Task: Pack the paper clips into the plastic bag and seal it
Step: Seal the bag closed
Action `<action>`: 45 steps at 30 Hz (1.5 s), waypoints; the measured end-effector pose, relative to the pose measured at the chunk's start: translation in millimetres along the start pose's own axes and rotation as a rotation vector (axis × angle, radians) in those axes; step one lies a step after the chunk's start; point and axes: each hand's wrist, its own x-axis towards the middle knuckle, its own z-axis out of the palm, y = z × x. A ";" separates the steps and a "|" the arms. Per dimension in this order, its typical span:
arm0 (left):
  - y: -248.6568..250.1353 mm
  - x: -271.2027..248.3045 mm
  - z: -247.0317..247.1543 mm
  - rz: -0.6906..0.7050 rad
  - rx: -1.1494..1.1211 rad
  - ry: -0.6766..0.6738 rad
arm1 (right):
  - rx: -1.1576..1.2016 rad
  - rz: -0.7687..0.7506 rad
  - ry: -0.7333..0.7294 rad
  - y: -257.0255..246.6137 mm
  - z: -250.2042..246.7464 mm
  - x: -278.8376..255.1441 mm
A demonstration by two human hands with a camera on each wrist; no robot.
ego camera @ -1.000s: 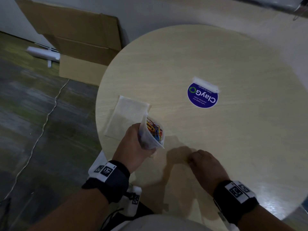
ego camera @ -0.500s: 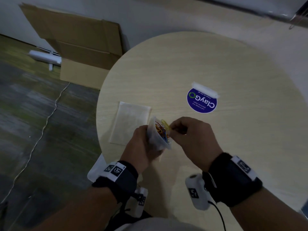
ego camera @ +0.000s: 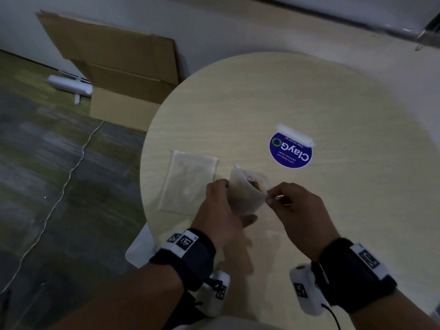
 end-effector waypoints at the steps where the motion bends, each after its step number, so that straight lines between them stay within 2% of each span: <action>1: 1.6 -0.2 -8.2 0.002 0.054 -0.018 | -0.002 0.009 -0.001 1.8 -1.5 1.7; 5: 10.3 9.3 -42.0 0.126 -0.025 -0.088 | 0.032 0.035 0.012 9.0 -6.4 5.9; 9: 22.9 29.6 -53.6 0.085 -0.098 -0.120 | 0.144 0.117 0.016 13.5 -8.2 12.8; 14: 37.0 35.9 -68.3 0.131 -0.070 -0.164 | 0.062 0.059 -0.041 7.6 -18.2 19.2; 19: 31.9 26.9 -72.1 0.187 -0.074 -0.106 | 0.101 0.019 0.019 0.0 -15.7 18.2; 22: 26.7 26.0 -67.5 0.192 -0.008 -0.057 | -0.025 -0.004 -0.003 0.2 -6.6 20.0; 25: 28.4 27.2 -70.6 0.286 -0.068 0.062 | 0.028 -0.020 0.145 -0.1 -10.1 23.6; 27: 27.1 27.6 -72.2 0.315 -0.031 0.102 | 0.051 0.001 0.163 2.0 -8.6 25.6; 30: 21.5 27.3 -69.5 0.333 0.082 0.099 | -0.056 0.041 0.016 8.1 2.6 25.8; 33: 20.4 31.2 -67.2 0.349 0.056 0.141 | -0.038 0.060 0.079 13.7 6.4 27.8; 35: 15.9 35.5 -64.9 0.314 0.044 0.128 | -0.059 0.068 0.033 15.7 7.5 28.0; 38: 16.3 40.8 -59.9 0.286 0.031 0.098 | -0.054 -0.001 0.084 11.1 5.3 32.7; 41: 19.9 40.0 -56.1 0.300 -0.004 0.104 | 0.061 -0.108 0.169 -5.6 4.8 39.4; 45: 23.6 37.4 -51.4 0.322 -0.054 0.137 | 0.129 -0.139 0.129 -18.1 15.3 48.4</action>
